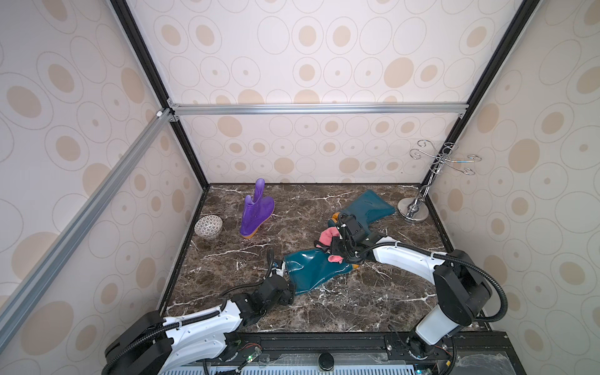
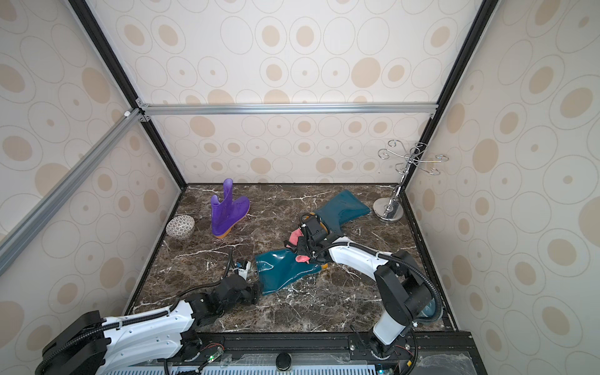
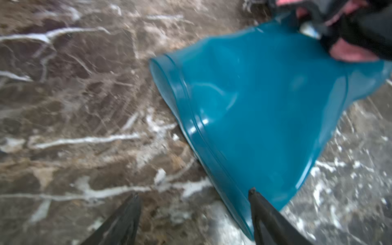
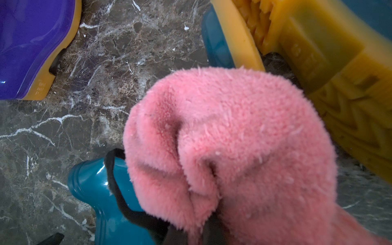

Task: Wipe the rubber boots with a cloth
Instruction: Wipe the dirt off the rubber boot.

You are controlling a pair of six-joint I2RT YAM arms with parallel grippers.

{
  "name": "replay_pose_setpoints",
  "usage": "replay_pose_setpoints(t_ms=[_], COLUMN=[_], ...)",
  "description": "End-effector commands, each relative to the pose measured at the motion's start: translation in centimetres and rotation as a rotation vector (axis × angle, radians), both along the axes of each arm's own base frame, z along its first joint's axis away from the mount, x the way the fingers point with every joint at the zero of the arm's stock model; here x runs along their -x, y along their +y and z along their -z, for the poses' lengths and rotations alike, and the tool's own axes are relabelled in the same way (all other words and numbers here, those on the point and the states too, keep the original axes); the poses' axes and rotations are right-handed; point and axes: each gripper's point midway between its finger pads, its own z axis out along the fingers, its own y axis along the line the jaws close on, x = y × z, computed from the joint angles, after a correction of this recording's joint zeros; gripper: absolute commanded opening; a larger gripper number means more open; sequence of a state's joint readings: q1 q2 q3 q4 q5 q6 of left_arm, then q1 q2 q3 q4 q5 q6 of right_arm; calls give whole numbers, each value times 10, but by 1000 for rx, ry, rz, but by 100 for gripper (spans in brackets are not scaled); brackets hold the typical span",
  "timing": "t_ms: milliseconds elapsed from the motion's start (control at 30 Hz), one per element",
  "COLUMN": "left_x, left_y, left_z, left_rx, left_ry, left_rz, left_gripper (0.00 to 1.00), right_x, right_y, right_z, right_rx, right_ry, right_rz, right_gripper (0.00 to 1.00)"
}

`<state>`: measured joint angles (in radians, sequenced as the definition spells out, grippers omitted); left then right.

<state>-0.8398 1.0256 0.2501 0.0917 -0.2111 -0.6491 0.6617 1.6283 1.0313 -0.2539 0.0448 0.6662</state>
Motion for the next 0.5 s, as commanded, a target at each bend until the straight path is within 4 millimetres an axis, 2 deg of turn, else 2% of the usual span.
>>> replay_pose_setpoints(t_ms=[0,100,200,300,367,467], left_x=[-14,-7,2,10,17,21], left_y=[-17,-41,-51,-57,-54,-48], left_z=[-21,-25,-14,-2,8,13], left_rx=[86,175,195,221,229,256], left_ry=[-52,-18,49,118,170,186], left_rz=[54,151,207,224,203,167], left_gripper=[79,79,78,76,76,76], right_x=[17,17,15,12,11,11], right_y=[-5,-9,-10,-10,-10,-9], right_z=[8,7,2,-3,-6,-10], right_rx=[-5,15,23,24,27,25], right_ry=[59,50,33,18,16,9], right_rz=[12,14,11,13,10,5], right_gripper=[0,0,0,0,0,0])
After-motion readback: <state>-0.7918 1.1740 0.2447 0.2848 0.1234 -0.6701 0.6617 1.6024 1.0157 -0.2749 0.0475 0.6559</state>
